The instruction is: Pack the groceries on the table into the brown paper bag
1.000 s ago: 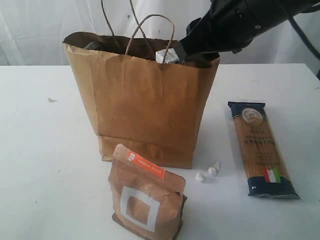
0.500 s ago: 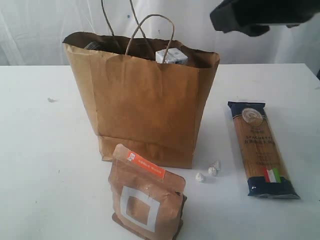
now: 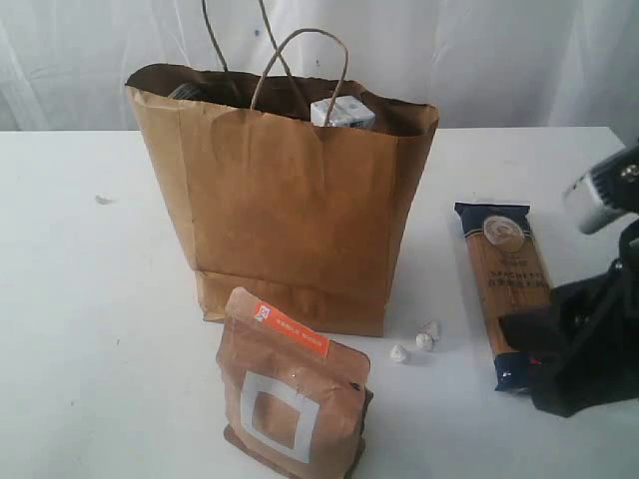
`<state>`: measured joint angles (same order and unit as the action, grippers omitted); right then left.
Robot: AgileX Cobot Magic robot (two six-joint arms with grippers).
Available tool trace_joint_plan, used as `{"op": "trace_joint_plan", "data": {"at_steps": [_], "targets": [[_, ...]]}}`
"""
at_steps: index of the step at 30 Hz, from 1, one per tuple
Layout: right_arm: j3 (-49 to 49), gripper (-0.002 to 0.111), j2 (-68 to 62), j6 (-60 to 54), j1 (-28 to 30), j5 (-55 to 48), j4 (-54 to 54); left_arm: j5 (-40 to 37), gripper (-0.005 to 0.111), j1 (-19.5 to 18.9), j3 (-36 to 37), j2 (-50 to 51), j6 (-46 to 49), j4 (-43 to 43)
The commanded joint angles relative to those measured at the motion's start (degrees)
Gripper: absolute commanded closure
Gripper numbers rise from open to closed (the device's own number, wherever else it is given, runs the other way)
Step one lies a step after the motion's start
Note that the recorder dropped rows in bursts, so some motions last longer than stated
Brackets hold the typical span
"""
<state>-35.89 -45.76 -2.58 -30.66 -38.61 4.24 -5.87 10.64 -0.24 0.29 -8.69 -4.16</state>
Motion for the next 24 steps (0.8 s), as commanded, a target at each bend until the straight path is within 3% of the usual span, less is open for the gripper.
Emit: {"op": "trace_joint_plan", "data": {"at_steps": [1, 15, 24], "targets": [[5.18, 0.06, -0.81, 3.0, -0.14, 6.95, -0.84, 0.27, 0.107, -0.18, 0.24, -0.29, 0.15, 0.2], [7.36, 0.06, -15.3, 18.52, -0.14, 16.46, -16.73, 0.27, 0.107, -0.18, 0.24, -0.29, 0.15, 0.2], [4.15, 0.06, -29.93, 19.39, 2.24, 21.42, -18.12, 0.27, 0.107, -0.18, 0.24, -0.29, 0.15, 0.2]]}}
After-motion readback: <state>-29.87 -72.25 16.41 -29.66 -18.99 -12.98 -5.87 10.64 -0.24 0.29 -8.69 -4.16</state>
